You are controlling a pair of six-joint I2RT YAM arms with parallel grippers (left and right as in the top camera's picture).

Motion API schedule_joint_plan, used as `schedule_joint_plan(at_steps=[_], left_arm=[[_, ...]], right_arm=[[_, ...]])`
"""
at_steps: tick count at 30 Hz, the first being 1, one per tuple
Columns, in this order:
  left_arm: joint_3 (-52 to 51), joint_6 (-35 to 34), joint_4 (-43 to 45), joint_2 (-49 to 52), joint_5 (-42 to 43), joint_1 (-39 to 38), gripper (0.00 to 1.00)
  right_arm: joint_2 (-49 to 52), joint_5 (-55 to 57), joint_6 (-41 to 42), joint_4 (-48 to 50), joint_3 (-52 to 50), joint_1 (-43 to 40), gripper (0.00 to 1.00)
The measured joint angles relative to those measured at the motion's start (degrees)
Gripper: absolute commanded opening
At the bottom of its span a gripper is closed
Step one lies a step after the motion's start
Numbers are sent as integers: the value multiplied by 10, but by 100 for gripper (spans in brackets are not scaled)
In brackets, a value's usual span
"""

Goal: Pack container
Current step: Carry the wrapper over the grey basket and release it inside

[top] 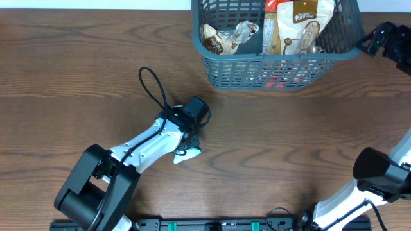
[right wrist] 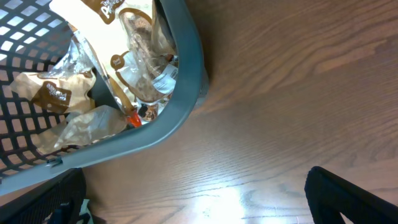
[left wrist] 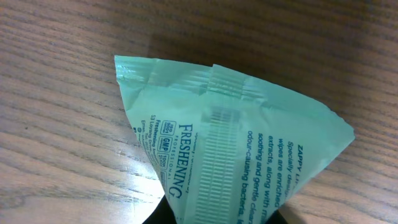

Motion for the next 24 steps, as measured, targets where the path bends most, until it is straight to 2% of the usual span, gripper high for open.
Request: schedule_joint_plan(at_steps=[5, 10, 13, 15, 21, 24], left_arm=[[5, 9, -22, 0, 0, 0, 6], [44, 41, -152, -3, -18, 0, 6], [113, 50, -247, -24, -60, 0, 6], [174, 61, -281, -54, -87, 0, 6], [375, 115, -285, -153, -129, 0, 6], [435, 127, -284, -172, -137, 0, 6]], right_arm=[[0, 0, 0, 0, 0, 0, 99], [0, 0, 0, 0, 0, 0, 99], [0, 0, 0, 0, 0, 0, 99], [0, 0, 0, 0, 0, 0, 99], [0, 0, 0, 0, 0, 0, 99], [0, 0, 0, 0, 0, 0, 99]])
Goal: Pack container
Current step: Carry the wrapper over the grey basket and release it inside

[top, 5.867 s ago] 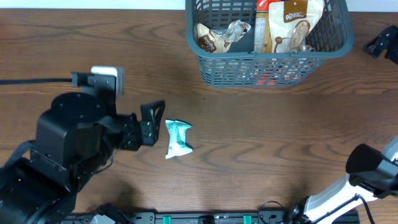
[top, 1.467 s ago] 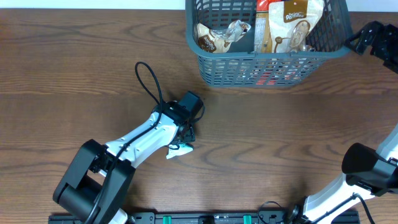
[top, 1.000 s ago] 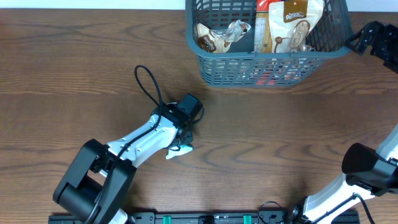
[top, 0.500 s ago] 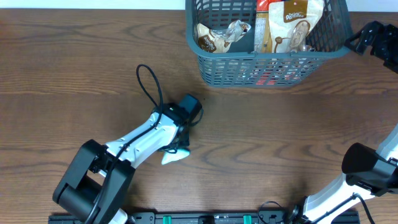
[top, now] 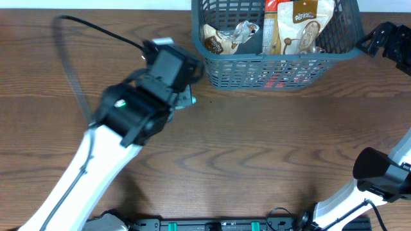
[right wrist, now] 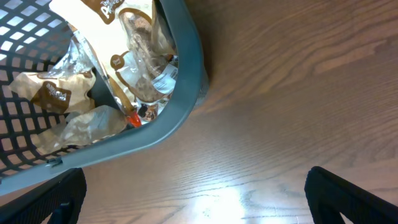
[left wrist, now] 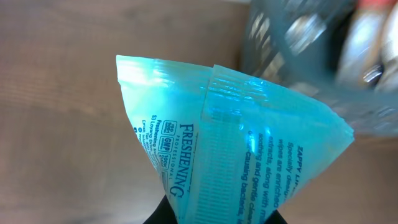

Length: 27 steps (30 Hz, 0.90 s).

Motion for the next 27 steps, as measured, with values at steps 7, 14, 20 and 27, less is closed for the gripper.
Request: schedule_joint_plan(at_steps=[7, 14, 20, 27], left_arm=[[32, 11, 88, 8, -5, -3, 6], [32, 36, 218, 42, -9, -46, 6], [32, 63, 334, 92, -24, -64, 6], [32, 91, 437, 154, -57, -64, 6]], right_arm=[[0, 0, 0, 0, 0, 0, 99], [0, 0, 0, 0, 0, 0, 99], [0, 0, 0, 0, 0, 0, 99], [0, 0, 0, 0, 0, 0, 99]])
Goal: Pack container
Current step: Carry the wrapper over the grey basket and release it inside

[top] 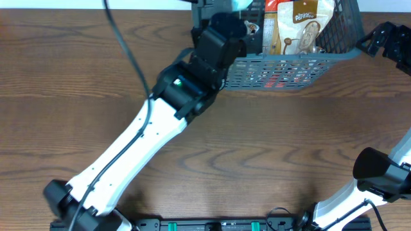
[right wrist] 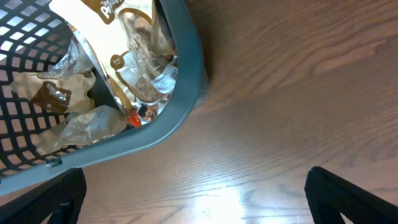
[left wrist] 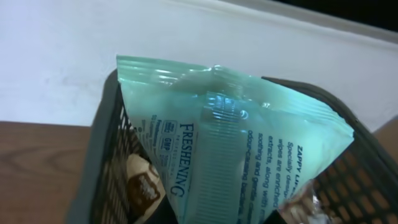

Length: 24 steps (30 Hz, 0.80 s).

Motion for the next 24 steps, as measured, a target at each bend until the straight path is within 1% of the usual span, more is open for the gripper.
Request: schedule_joint_plan(at_steps=[5, 10, 12, 13, 14, 16, 17, 19, 20, 24], left_arm=[[0, 12, 4, 57, -5, 0, 5], [0, 18, -16, 96, -7, 0, 7], [0, 21, -22, 99, -7, 0, 17], [0, 22, -24, 99, -8, 0, 26], [0, 23, -26, 99, -10, 0, 32], [0, 25, -32, 99, -12, 0, 53], [0, 24, -32, 99, -13, 0, 62], [0, 25, -33, 99, -15, 0, 72], [0, 25, -33, 99, -16, 0, 74], [0, 32, -32, 99, -16, 0, 79]], right_arm=[[0, 0, -1, 0, 0, 0, 99], [0, 0, -7, 0, 0, 0, 99], [0, 0, -8, 0, 0, 0, 99], [0, 0, -9, 0, 0, 0, 99], [0, 0, -9, 0, 0, 0, 99], [0, 0, -10, 0, 0, 0, 99], [0, 0, -10, 0, 0, 0, 99], [0, 0, -10, 0, 0, 0, 99], [0, 0, -10, 0, 0, 0, 99], [0, 0, -11, 0, 0, 0, 99]])
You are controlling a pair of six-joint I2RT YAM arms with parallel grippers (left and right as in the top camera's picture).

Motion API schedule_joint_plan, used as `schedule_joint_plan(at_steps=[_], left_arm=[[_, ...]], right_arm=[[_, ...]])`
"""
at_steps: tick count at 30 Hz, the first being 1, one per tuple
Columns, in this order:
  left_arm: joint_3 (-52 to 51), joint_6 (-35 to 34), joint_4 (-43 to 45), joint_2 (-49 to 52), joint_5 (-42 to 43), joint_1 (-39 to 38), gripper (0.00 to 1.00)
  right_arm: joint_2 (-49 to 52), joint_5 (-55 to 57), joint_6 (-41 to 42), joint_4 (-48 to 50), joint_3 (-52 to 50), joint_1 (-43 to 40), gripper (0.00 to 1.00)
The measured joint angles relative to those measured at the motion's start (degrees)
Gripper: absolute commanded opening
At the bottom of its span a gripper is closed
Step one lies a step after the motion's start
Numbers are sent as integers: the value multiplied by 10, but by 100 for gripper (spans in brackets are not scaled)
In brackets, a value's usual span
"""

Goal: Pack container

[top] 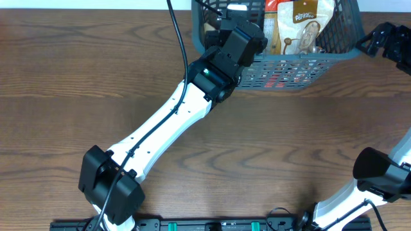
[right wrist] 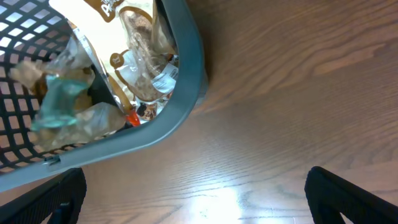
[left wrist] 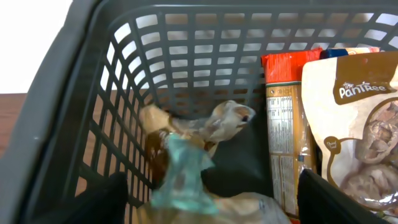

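Observation:
The grey mesh basket (top: pixel 289 59) stands at the table's far edge. A teal wipes packet (left wrist: pixel 180 177), blurred, lies loose in its left part on the crinkly snack bags, and shows through the mesh as the teal packet (right wrist: pixel 59 102). My left gripper (left wrist: pixel 211 208) hangs open over that left part with nothing between its fingers; overhead, the left gripper (top: pixel 236 16) hides the packet. My right gripper (right wrist: pixel 196 205) is open and empty over bare wood beside the basket's right rim; overhead, the right gripper (top: pixel 374 38) is there too.
In the basket are a tan pantry pouch (left wrist: pixel 360 124), a red-topped pack (left wrist: pixel 283 118) and clear-wrapped brown snacks (left wrist: pixel 208 124). The white wall runs just behind the basket. My left arm (top: pixel 167 128) stretches diagonally across the brown wood table (top: pixel 289 141).
My left gripper has opened and let the teal packet go; it now lies in the basket's left part. The gripper has shifted further over the basket. The right arm has not moved.
My left gripper was shut on the teal packet low over the table near its front. Then it held the packet beside the basket's left corner, then above the basket's rim. Now the packet is in the basket and the gripper is open. The right gripper stayed put.

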Motion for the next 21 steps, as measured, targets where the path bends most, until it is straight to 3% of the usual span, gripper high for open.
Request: schedule_joint_plan(at_steps=[13, 21], left_arm=[[0, 42, 12, -7, -4, 0, 82], [0, 89, 9, -115, -9, 0, 82]], right_arm=[[0, 0, 0, 0, 0, 0, 99], [0, -23, -15, 0, 0, 0, 99]])
